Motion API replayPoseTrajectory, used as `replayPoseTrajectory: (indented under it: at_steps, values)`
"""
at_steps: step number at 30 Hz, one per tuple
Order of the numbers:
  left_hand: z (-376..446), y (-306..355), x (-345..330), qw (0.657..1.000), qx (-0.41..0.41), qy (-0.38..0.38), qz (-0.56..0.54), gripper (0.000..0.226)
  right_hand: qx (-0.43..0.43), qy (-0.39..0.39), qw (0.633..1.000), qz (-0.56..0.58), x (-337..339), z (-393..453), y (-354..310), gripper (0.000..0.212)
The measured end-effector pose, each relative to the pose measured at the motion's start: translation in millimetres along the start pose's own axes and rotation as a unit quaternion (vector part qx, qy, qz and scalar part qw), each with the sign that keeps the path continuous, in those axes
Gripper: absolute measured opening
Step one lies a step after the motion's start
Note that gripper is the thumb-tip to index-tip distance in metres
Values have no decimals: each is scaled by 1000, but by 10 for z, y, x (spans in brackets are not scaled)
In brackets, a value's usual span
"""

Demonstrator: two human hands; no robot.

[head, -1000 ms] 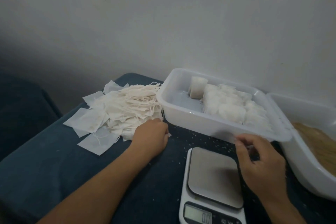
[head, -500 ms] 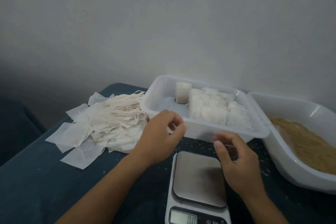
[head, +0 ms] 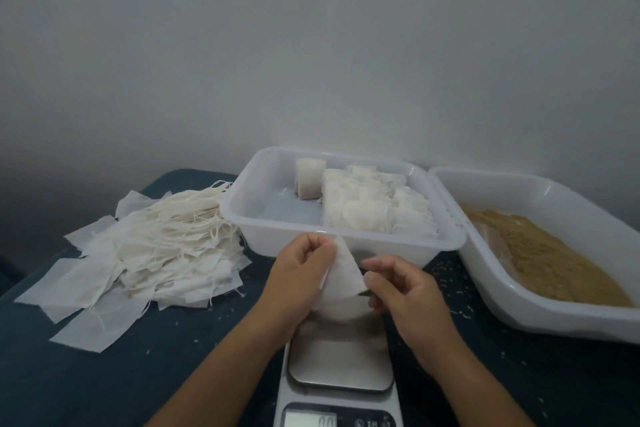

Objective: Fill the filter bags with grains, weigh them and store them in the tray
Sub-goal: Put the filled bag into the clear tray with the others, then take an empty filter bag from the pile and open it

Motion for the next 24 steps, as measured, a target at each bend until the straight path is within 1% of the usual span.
replayPoseTrajectory:
  at_steps: [2,3,4,5,7,9,13,14,16,18,19,20,22,23,24]
  values:
    - [7,0,-29,1000,-4,-11,-22,16,1,-20,1000,1,-51,12,-17,16]
    - [1,-6,-47,999,-3,-16,-40,15,2,-45,999,16,-108,10,-26,19]
    - [-4,-14,-49,999,-1,-15,-53,15,5,-69,997,27,-157,8,-40,26]
    - [-6,-19,-37,998,0,-9,-59,15,12,-87,996,23,-190,3,-71,32]
    - [-13,-24,10,998,-2,13,-67,16,37,-104,994,-4,-215,-14,-148,32]
    - [-28,-19,19,997,-4,19,-81,15,51,-96,994,-21,-192,-23,-173,25]
    - [-30,22,27,998,-16,13,-53,16,45,-43,998,11,-103,-39,-133,15]
    - [-25,16,26,998,-15,4,-61,17,41,-29,999,18,-82,-47,-121,16]
    - [-18,-6,-30,995,-4,-36,-90,20,34,-11,999,33,-54,-58,-102,23]
    - [-16,-18,-94,995,0,-77,-60,27,28,-6,998,56,-52,-53,-87,31]
    - [-16,-18,-112,995,-3,-85,-43,30,26,-5,997,76,-55,-48,-82,34]
    - [-12,-16,-97,996,-9,-77,-36,31,24,-8,994,107,-68,-42,-79,37]
    - [-1,-10,-16,998,-22,-37,-51,29,22,-29,983,178,-109,-31,-72,41]
    - [7,-17,25,997,-26,-20,-66,27,21,-44,979,198,-135,-30,-73,40]
    - [12,-25,55,996,-26,-9,-82,26,20,-55,979,197,-152,-34,-81,34]
Point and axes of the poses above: each hand's wrist, its own z-axis towards the middle knuckle, its own x-axis out of the back of the hand, y = z × x, the point moved 10 cm from there along z, towards the middle knuckle, and after that the axes turned 15 degrees about -y, right-handed, at the moved point
